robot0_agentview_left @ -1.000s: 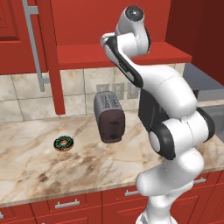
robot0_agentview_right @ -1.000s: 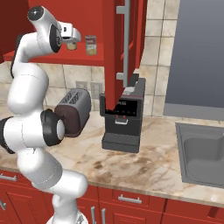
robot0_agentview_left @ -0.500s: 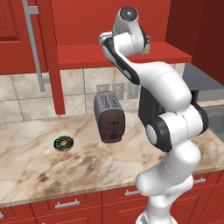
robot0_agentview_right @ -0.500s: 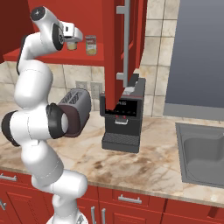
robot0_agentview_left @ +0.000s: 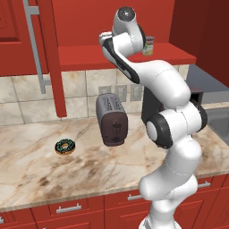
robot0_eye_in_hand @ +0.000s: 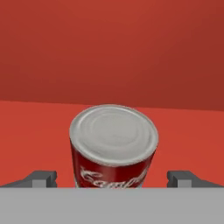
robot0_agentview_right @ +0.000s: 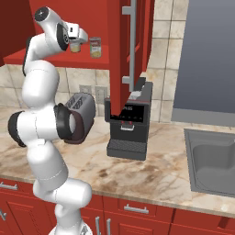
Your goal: Restock the canned food cabinet by taking the new fresh canned food from the counter and placing it in the cabinet. Then, take the old canned food from the cabinet and place it on the counter.
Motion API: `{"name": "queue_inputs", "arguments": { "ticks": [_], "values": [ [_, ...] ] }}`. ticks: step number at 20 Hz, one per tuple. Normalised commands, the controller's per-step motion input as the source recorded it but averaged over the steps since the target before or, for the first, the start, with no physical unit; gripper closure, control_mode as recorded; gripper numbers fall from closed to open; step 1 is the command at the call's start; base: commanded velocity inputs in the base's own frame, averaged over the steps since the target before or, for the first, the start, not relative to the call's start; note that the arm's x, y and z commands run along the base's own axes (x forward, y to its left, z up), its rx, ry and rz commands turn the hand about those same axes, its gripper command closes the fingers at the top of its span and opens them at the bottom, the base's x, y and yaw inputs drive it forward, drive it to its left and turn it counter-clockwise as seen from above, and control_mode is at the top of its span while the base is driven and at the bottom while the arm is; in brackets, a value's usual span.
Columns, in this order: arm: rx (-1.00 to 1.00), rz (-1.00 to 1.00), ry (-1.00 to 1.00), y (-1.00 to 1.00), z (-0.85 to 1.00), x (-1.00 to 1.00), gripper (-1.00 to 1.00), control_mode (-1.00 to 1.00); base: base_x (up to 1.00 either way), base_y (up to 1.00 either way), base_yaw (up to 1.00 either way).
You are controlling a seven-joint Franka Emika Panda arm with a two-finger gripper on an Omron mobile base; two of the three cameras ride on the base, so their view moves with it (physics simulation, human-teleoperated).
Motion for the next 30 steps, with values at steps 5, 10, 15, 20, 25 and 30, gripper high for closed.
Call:
{"name": "queue_inputs", "arguments": {
  "ticks": [5,10,15,20,25,30],
  "values": [
    [0.00,-0.01,-0.02,0.00,-0.01,0.15,-1.00,-1.00,0.00,0.00,0.00],
    [0.00,-0.01,-0.01,0.00,0.00,0.09,1.00,-1.00,0.00,0.00,0.00],
    [0.00,0.00,0.00,0.00,0.00,-0.02,1.00,-1.00,0.00,0.00,0.00],
    [0.00,0.08,-0.12,0.00,0.03,-0.83,1.00,-1.00,0.00,0.00,0.00],
    [0.00,0.18,-0.24,0.00,0.09,-1.00,1.00,-1.00,0.00,0.00,0.00],
    [0.00,0.31,-0.06,-0.06,0.12,-1.00,1.00,-1.00,0.00,0.00,0.00]
  ]
}}
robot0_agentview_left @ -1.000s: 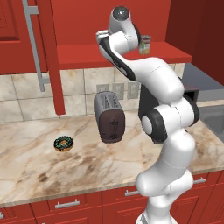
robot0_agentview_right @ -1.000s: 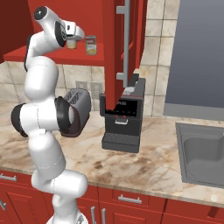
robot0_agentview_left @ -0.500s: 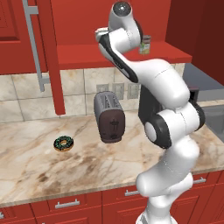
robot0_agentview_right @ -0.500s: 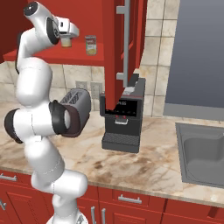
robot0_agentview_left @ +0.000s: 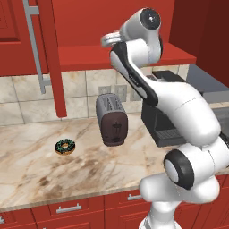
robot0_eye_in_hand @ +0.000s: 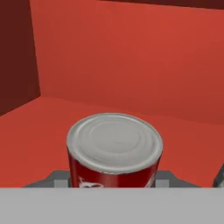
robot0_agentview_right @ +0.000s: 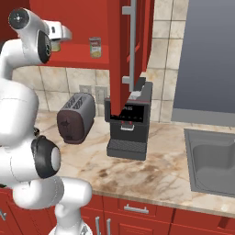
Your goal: Restock the canned food cabinet by taking the new fresh canned food from the counter and placing it in the cabinet. Then, take the old canned food from the cabinet and place it on the counter.
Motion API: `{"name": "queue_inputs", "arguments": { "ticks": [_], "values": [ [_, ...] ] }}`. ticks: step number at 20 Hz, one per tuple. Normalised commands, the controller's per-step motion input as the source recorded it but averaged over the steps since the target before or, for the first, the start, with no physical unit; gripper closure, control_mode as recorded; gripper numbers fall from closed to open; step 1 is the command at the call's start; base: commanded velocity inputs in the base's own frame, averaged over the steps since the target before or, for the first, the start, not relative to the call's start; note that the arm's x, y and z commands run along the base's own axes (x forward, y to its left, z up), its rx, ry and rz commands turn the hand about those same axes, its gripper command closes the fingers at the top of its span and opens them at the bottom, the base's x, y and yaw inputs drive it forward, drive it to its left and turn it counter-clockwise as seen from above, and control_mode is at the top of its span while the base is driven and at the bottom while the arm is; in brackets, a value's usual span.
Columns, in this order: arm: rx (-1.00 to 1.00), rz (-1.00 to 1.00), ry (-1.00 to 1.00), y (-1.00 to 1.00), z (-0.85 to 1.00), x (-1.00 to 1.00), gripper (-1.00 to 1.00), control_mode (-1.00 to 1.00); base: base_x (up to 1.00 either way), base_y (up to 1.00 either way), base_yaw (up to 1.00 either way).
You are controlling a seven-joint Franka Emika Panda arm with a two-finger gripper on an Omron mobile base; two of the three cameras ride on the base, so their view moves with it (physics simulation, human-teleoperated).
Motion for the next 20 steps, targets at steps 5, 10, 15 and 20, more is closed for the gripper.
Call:
{"name": "queue_inputs", "arguments": {
  "ticks": [5,10,15,20],
  "values": [
    [-0.03,0.38,0.14,-0.09,-0.04,-1.00,1.00,-1.00,0.00,0.00,0.00],
    [-0.19,0.41,0.33,0.05,-0.85,-1.00,1.00,-1.00,0.00,0.00,0.00],
    [-0.30,0.38,0.41,0.62,-1.00,-1.00,1.00,-1.00,0.00,0.00,0.00],
    [-0.06,0.34,0.09,0.76,-1.00,-0.90,1.00,-1.00,0.00,0.00,0.00]
  ]
}}
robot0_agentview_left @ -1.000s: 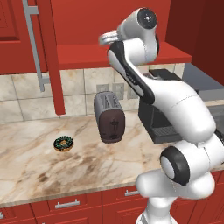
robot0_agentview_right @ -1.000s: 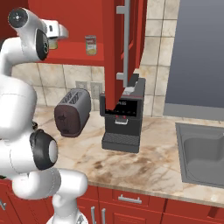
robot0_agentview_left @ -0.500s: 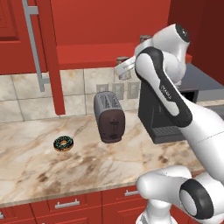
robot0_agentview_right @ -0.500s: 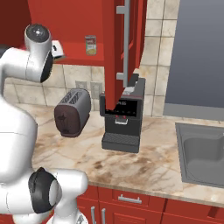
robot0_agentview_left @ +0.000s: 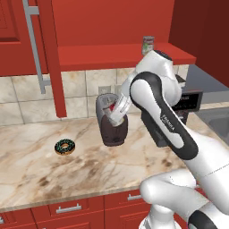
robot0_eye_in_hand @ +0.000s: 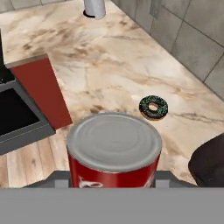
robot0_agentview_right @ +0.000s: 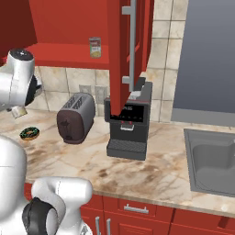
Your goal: Restock the canned food cabinet by taking the new fresh canned food from the counter and placing it in the cabinet. Then, take the old canned food from the cabinet and place it on the counter.
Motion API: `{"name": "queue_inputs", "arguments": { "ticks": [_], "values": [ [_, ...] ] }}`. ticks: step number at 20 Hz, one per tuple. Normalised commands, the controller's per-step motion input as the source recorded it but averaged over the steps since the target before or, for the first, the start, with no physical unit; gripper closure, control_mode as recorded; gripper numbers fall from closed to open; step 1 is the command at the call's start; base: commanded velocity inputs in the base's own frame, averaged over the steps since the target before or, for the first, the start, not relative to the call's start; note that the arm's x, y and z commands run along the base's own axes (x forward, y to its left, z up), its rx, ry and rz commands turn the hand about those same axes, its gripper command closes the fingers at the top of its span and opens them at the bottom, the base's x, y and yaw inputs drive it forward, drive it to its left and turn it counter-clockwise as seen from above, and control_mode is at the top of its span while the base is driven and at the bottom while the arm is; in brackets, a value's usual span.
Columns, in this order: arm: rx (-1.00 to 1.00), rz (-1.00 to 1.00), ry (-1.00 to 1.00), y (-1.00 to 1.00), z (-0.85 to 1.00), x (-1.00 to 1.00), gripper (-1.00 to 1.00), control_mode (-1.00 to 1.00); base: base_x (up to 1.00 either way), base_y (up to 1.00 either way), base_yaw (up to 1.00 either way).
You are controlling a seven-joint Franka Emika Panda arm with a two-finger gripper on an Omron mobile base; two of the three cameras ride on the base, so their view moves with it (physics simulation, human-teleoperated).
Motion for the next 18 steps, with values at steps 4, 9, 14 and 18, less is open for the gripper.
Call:
{"name": "queue_inputs", "arguments": {
  "ticks": [4,9,14,18],
  "values": [
    [0.21,0.24,-0.02,0.69,-1.00,-0.31,1.00,-1.00,0.00,0.00,0.00],
    [0.38,0.22,-0.01,0.50,-1.00,-0.01,1.00,-1.00,0.00,0.00,0.00],
    [0.15,0.19,0.02,0.39,-0.95,0.31,1.00,-1.00,0.00,0.00,0.00],
    [-0.02,0.16,-0.05,0.41,-0.51,0.34,1.00,-1.00,0.00,0.00,0.00]
  ]
}}
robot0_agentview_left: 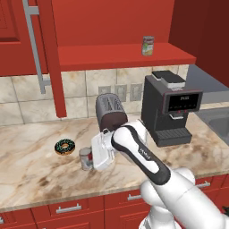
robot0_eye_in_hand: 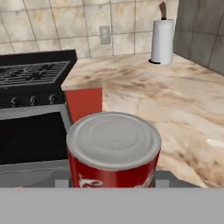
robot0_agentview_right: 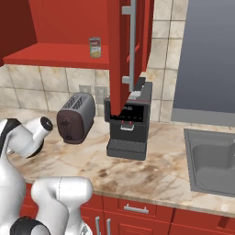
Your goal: Restock the canned food cabinet by taking the new fresh canned food from the counter and placing it in the cabinet. Then, take the old canned food from the cabinet and place it on the counter.
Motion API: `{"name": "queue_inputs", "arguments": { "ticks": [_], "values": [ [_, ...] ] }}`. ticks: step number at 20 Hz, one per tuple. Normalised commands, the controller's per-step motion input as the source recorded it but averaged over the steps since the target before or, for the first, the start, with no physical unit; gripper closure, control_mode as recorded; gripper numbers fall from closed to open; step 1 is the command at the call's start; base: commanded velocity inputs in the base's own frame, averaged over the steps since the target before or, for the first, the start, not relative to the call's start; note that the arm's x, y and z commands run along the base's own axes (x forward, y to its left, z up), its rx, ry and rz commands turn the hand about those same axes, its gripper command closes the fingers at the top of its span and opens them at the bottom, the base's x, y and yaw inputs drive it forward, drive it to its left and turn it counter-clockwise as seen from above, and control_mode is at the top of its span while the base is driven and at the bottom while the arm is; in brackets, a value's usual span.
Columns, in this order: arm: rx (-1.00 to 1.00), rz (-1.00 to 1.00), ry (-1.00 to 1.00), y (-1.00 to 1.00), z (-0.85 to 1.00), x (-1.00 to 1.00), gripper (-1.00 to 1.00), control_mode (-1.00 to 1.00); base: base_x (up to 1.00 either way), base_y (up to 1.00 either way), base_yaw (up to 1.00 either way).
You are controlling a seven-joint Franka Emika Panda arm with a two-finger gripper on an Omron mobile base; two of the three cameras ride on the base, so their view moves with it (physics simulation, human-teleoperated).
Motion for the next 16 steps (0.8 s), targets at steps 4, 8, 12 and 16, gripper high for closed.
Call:
{"name": "queue_inputs", "arguments": {
  "ticks": [4,8,12,16],
  "values": [
    [-0.02,0.07,-0.02,0.49,-0.51,0.36,1.00,-1.00,0.00,0.00,0.00],
    [0.00,0.00,0.01,0.50,-0.43,0.60,1.00,-1.00,0.00,0.00,0.00],
    [-0.03,0.00,0.04,0.44,-0.58,0.68,1.00,-1.00,0.00,0.00,0.00],
    [-0.04,0.00,0.05,0.15,-0.58,0.68,-1.00,-1.00,0.00,0.00,0.00]
  ]
}}
